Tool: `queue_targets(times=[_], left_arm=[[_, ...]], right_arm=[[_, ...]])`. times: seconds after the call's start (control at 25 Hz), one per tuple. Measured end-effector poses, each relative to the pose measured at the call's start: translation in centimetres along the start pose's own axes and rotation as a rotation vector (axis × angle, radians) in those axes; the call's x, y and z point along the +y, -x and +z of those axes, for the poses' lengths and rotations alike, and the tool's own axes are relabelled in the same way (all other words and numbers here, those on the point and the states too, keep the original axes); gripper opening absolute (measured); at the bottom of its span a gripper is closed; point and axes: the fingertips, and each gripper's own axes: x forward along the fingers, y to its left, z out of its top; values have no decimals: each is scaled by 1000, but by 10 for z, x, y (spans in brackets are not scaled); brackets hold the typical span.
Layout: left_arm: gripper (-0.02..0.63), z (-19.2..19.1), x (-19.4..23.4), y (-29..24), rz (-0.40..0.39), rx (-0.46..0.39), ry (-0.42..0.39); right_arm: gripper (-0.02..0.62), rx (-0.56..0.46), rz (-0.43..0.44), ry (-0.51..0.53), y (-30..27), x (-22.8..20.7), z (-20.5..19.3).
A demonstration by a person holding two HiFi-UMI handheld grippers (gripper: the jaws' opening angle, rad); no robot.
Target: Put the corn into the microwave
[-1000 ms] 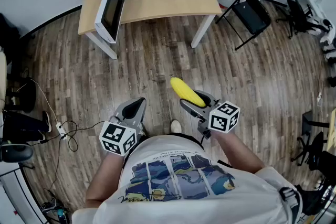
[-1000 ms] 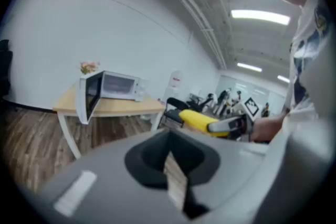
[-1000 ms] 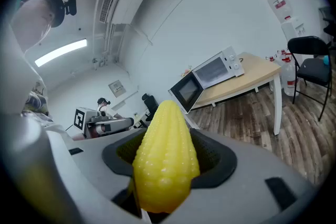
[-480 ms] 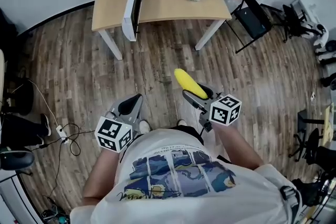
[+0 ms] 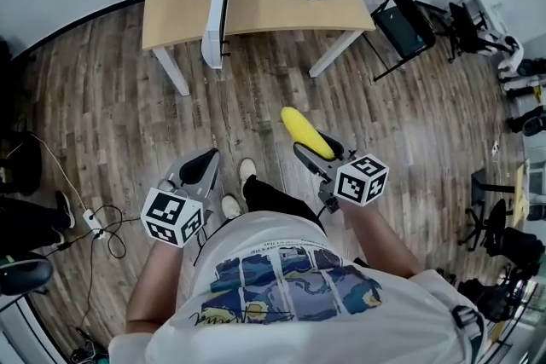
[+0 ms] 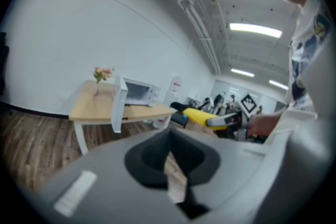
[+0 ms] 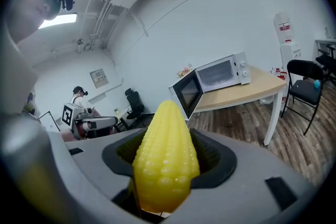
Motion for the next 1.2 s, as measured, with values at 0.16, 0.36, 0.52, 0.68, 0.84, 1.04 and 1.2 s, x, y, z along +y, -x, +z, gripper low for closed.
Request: queue_targets(times=[0.16, 0.36, 0.52, 0.68, 0.84, 1.04, 1.2], left_arm=[[9, 19, 15, -25, 3, 2, -1], [8, 54, 42, -50, 22, -1, -27], [8, 80, 66, -65, 56, -31, -36], [8, 96, 93, -75, 69, -51, -26], [9, 105, 125, -75, 53, -45, -34], [8, 118, 171, -82, -15, -29, -38], [8, 141, 197, -82, -99, -18, -86]], right_arm=[[253, 13, 7, 23, -24, -21, 20], [253, 6, 28, 59, -65, -51, 62], [253, 3, 44, 98, -91, -68, 86], [253, 4, 34, 121, -122, -82, 107], [253, -3, 6, 117, -153, -90, 125], [253, -37, -83, 83, -193, -104, 155], [253, -60, -181, 67, -220, -119, 175]])
